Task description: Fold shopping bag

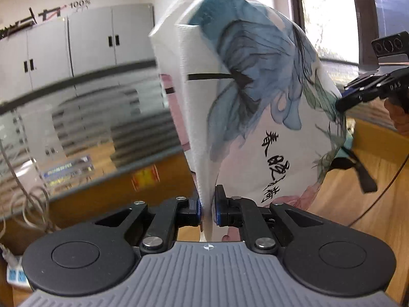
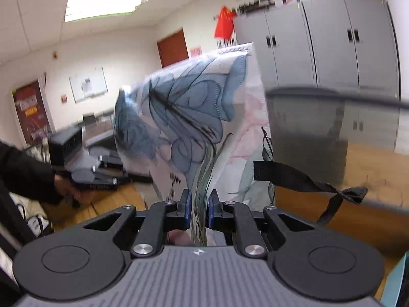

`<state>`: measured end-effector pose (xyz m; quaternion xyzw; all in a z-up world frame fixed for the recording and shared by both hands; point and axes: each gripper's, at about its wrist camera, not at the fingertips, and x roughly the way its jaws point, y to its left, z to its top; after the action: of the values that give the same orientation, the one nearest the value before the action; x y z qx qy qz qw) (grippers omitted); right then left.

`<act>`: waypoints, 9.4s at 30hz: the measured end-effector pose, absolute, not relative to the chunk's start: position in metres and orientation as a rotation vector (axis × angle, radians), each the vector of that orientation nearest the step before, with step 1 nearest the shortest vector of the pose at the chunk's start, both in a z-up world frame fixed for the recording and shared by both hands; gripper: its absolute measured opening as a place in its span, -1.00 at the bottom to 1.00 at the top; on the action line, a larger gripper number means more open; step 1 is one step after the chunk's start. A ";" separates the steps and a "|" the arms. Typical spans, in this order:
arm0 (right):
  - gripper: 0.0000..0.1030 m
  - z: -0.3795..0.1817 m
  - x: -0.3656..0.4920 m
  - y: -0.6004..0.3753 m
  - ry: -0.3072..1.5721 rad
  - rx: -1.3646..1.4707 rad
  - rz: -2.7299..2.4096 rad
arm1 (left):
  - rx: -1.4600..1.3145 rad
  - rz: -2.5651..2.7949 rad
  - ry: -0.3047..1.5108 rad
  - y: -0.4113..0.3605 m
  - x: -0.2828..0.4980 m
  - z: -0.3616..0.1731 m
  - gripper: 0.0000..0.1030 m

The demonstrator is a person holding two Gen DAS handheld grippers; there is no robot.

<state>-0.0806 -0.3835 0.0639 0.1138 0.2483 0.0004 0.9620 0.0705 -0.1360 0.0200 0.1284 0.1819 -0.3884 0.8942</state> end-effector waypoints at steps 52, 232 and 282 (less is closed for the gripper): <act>0.50 -0.029 -0.035 -0.316 0.821 0.101 -0.117 | 0.022 -0.961 1.165 -0.102 0.086 -0.146 -0.51; -0.15 -0.125 0.133 -0.332 1.137 0.063 -0.172 | -0.237 -0.516 1.324 -0.183 0.160 -0.159 -0.96; -0.61 -0.130 0.095 -0.172 1.225 -0.334 0.054 | -0.028 -0.829 1.229 -0.160 0.157 -0.121 0.09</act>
<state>0.0954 -0.1725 -0.1295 -0.1562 0.5720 0.0252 0.8049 0.1569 -0.1602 -0.1206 -0.0128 0.5599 -0.3777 0.7374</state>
